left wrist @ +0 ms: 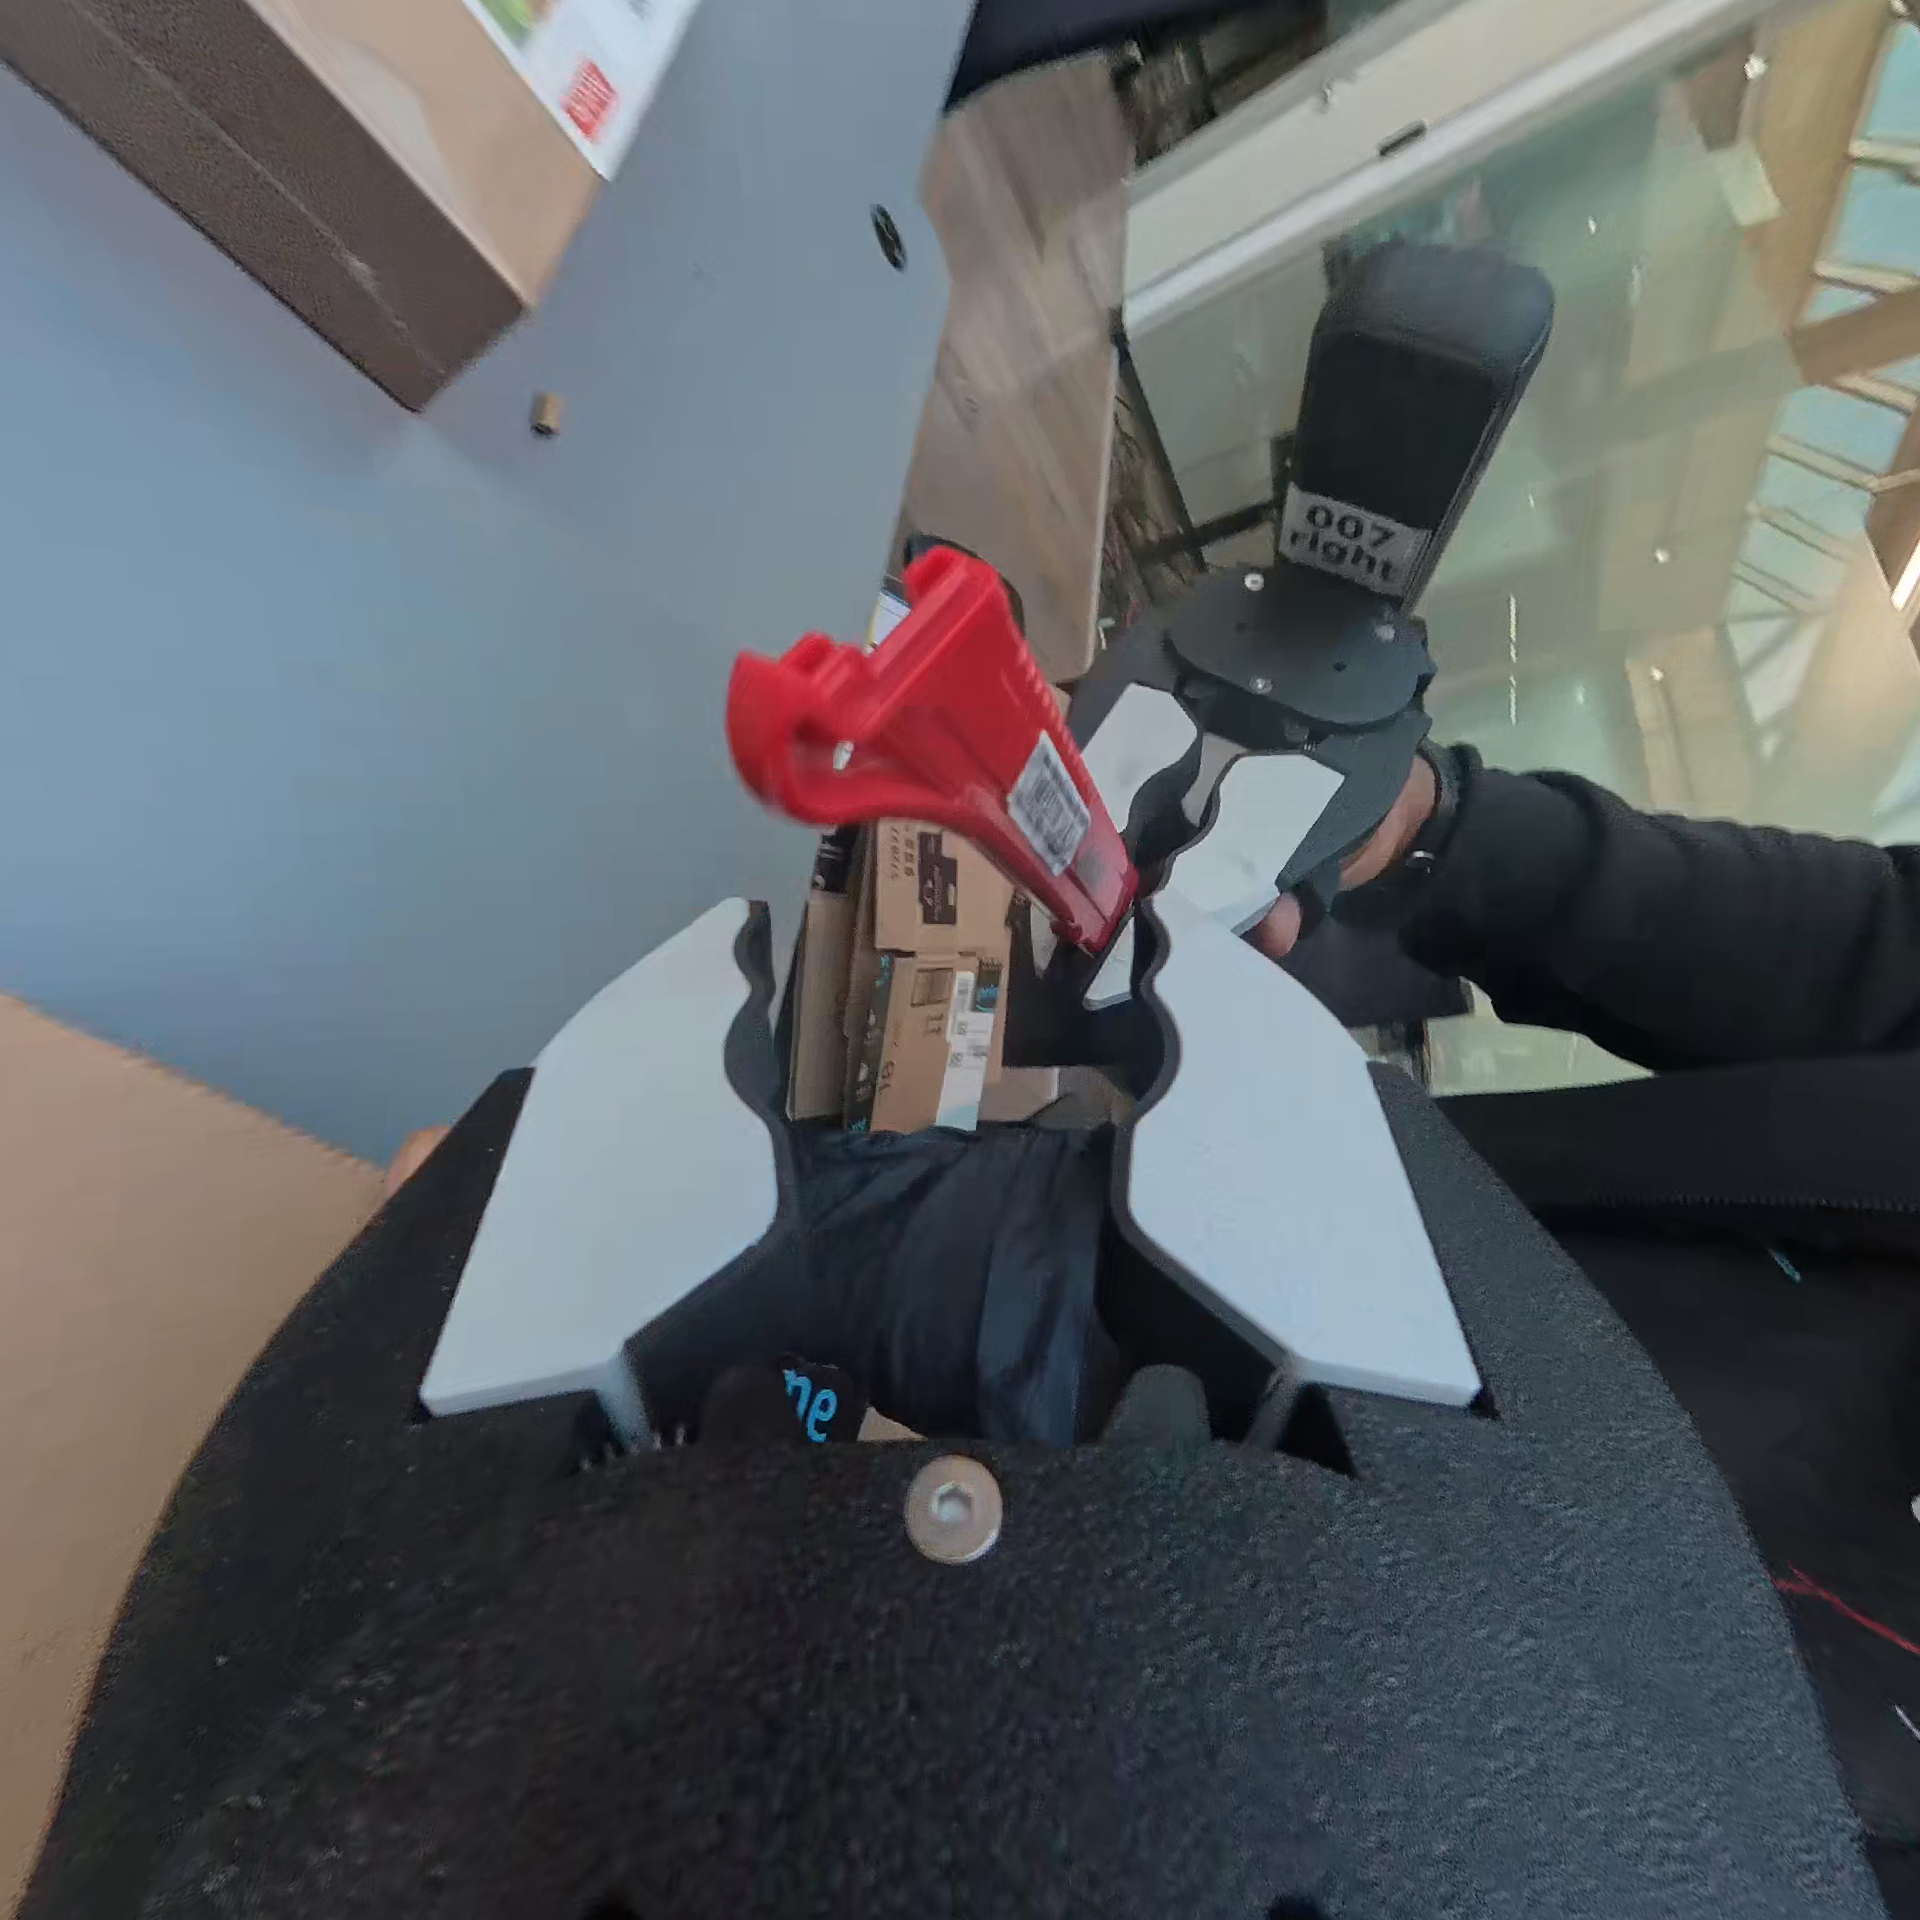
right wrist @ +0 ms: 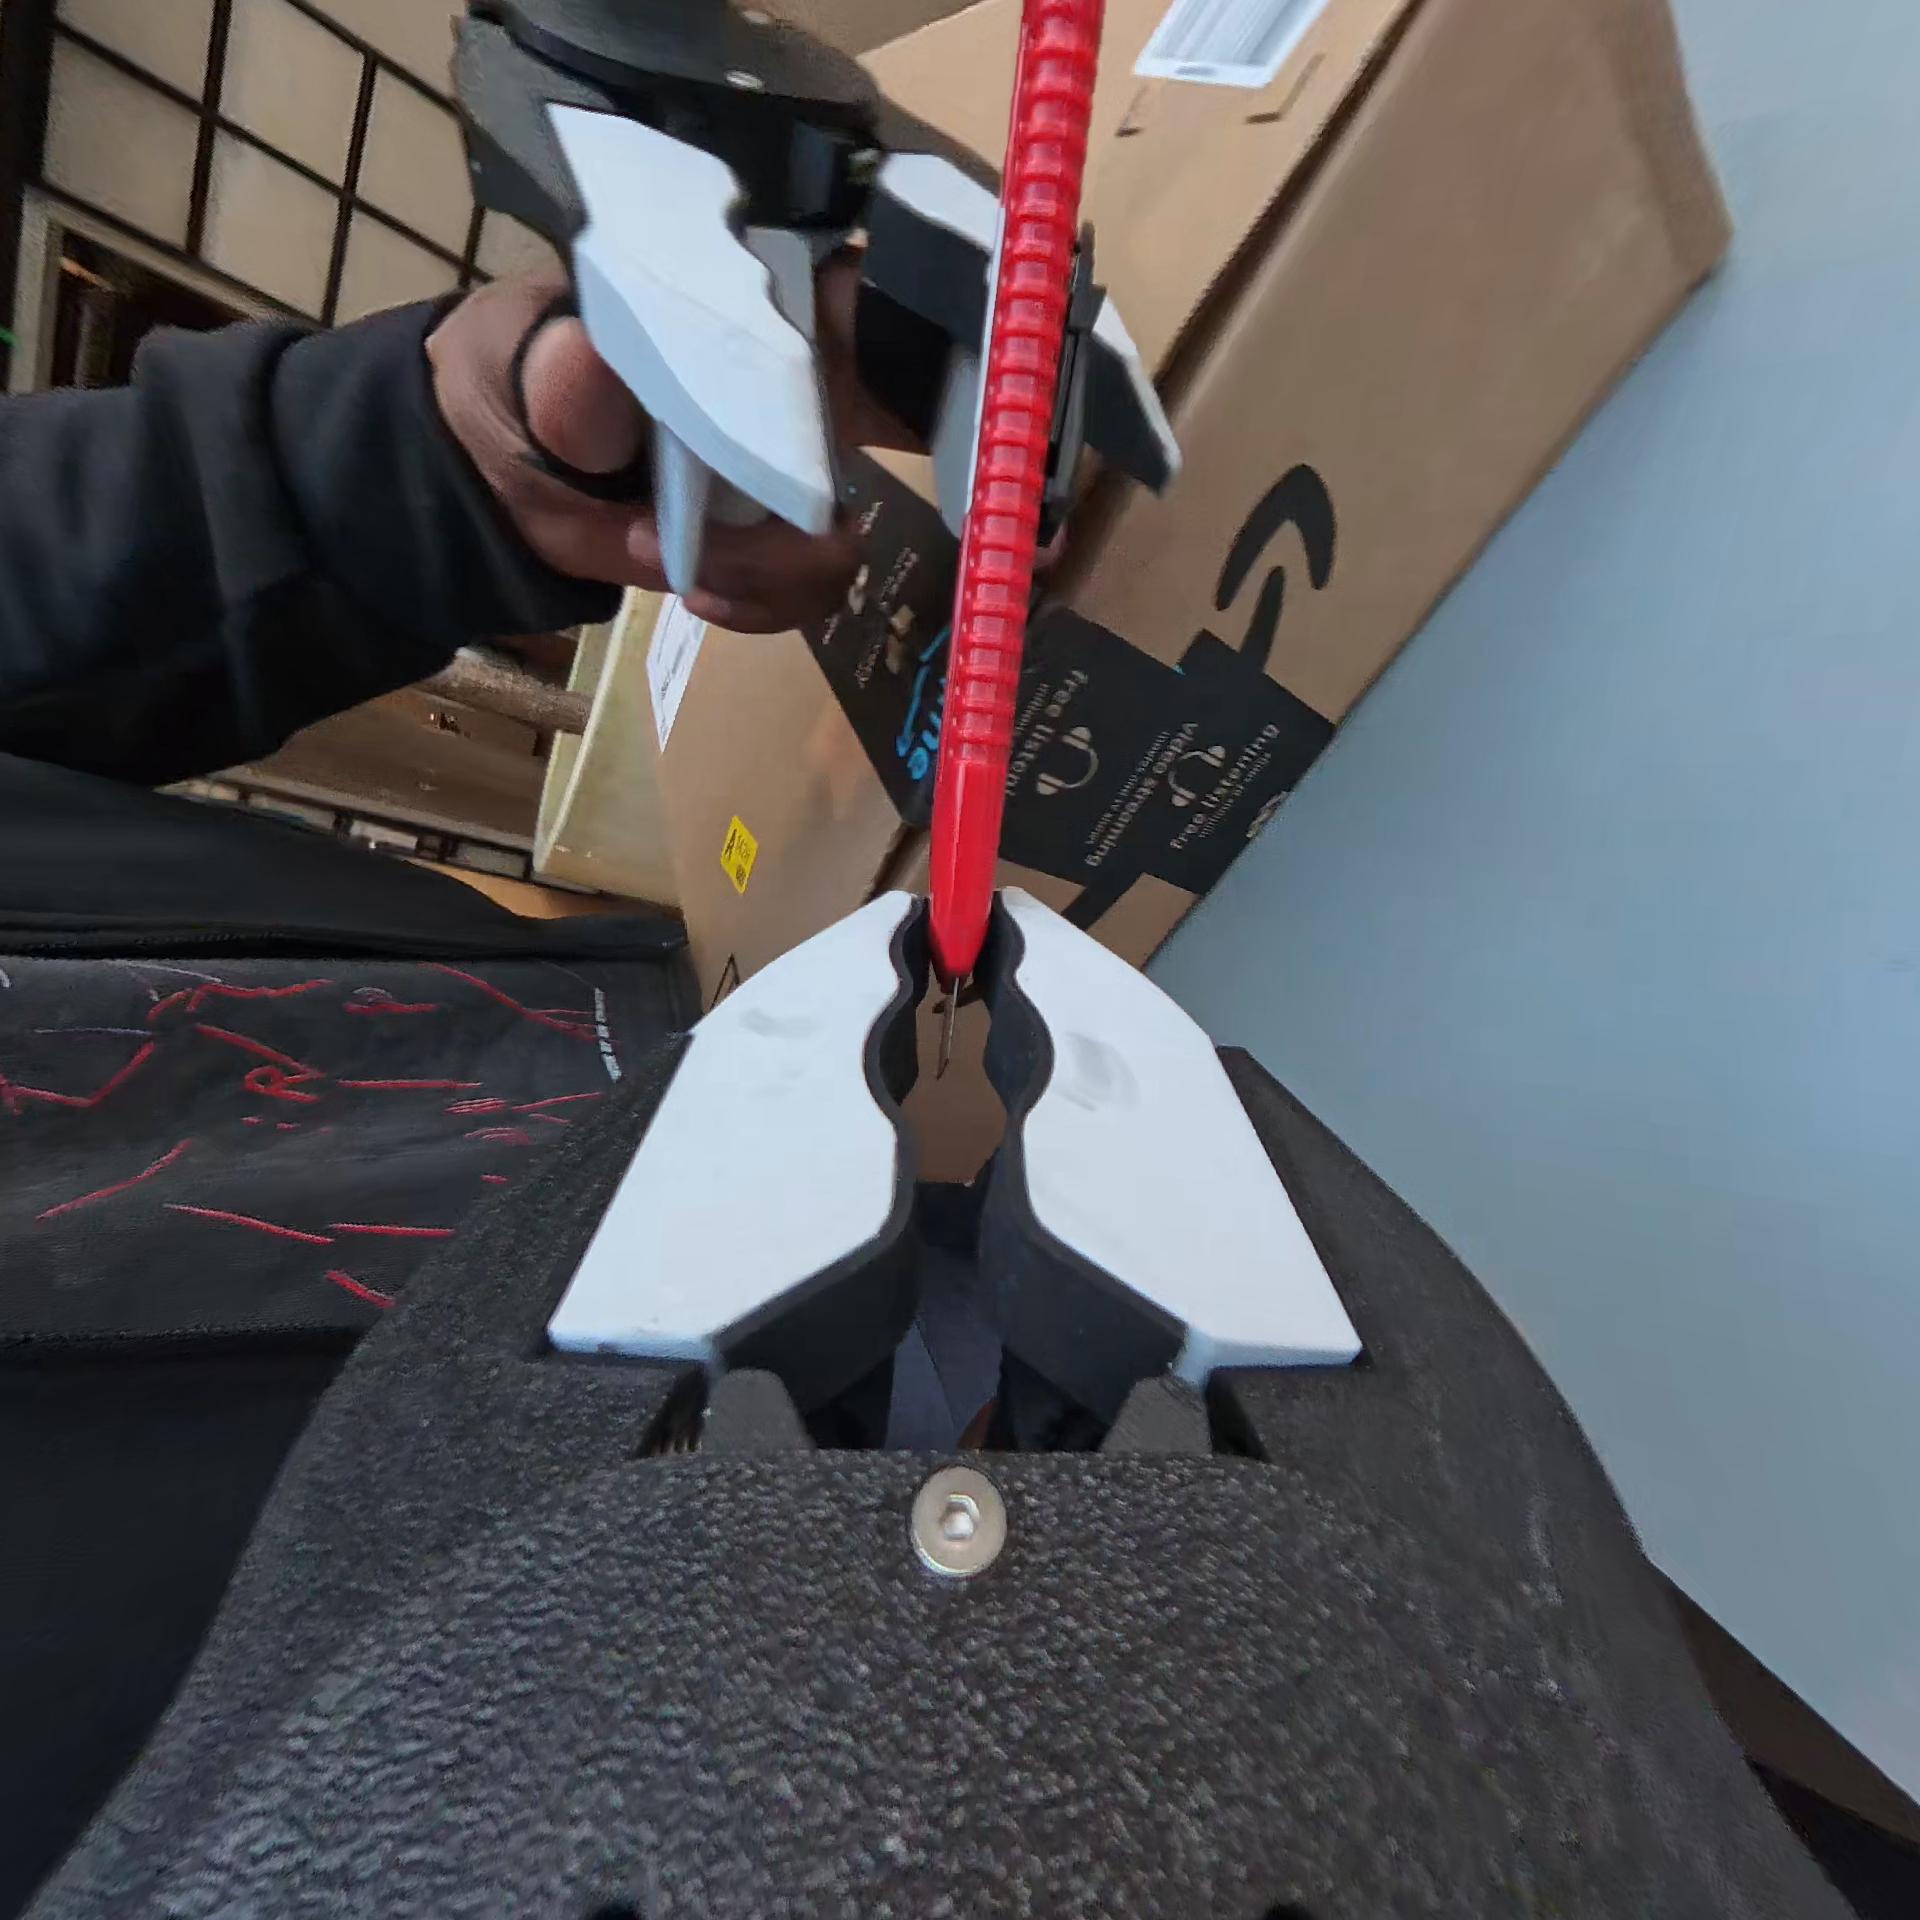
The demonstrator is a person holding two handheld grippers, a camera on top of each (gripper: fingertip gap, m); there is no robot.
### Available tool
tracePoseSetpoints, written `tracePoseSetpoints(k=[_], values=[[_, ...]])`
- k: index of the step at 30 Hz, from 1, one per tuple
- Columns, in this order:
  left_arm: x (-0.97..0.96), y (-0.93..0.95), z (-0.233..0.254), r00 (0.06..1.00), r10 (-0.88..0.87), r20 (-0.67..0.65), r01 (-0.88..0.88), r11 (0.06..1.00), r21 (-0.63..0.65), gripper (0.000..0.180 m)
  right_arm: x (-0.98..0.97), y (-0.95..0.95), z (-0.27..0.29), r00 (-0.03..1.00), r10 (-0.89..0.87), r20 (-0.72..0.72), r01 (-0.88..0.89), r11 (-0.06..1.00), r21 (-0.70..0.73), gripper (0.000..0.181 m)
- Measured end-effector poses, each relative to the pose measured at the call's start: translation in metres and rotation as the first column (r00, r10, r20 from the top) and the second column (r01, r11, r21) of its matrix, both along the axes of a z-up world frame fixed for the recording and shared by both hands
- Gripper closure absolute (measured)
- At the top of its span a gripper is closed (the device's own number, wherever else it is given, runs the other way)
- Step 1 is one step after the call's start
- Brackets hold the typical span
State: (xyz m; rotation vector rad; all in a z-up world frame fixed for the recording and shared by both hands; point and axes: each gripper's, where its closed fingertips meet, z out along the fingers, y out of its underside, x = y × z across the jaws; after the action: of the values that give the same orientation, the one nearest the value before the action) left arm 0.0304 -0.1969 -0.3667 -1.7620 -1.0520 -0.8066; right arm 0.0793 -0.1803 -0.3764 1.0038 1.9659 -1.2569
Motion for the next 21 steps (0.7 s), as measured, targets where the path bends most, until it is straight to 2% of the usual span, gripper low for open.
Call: tracePoseSetpoints(k=[3, 8, 11, 15, 17, 19, 21], values=[[-0.025, -0.023, 0.002, 0.989, 0.151, -0.005, -0.151, 0.988, -0.02, 0.106, -0.016, 0.021, -0.03, 0.994, -0.091, 0.064, 0.088, 0.995, 0.044, 0.172], [-0.043, -0.077, 0.018, 0.935, 0.344, -0.091, -0.348, 0.937, -0.029, 0.104, -0.034, 0.036, -0.105, 0.96, -0.203, 0.194, 0.162, 0.965, 0.205, 0.172], [-0.037, -0.113, 0.024, 0.898, 0.421, -0.127, -0.428, 0.903, -0.04, 0.103, -0.043, 0.029, -0.133, 0.941, -0.236, 0.243, 0.169, 0.949, 0.267, 0.172], [-0.018, -0.162, 0.023, 0.853, 0.455, -0.256, -0.494, 0.862, -0.114, 0.1, -0.054, 0.021, -0.154, 0.935, -0.254, 0.248, 0.156, 0.922, 0.356, 0.17], [-0.004, -0.18, 0.019, 0.85, 0.422, -0.315, -0.488, 0.857, -0.168, 0.098, -0.054, 0.021, -0.163, 0.942, -0.239, 0.237, 0.126, 0.903, 0.412, 0.145], [0.014, -0.192, 0.013, 0.867, 0.347, -0.358, -0.443, 0.865, -0.235, 0.098, -0.051, 0.022, -0.165, 0.952, -0.202, 0.231, 0.082, 0.892, 0.444, 0.136], [0.034, -0.201, 0.004, 0.897, 0.231, -0.378, -0.361, 0.876, -0.321, 0.098, -0.049, 0.026, -0.162, 0.967, -0.168, 0.19, 0.059, 0.879, 0.474, 0.118]])
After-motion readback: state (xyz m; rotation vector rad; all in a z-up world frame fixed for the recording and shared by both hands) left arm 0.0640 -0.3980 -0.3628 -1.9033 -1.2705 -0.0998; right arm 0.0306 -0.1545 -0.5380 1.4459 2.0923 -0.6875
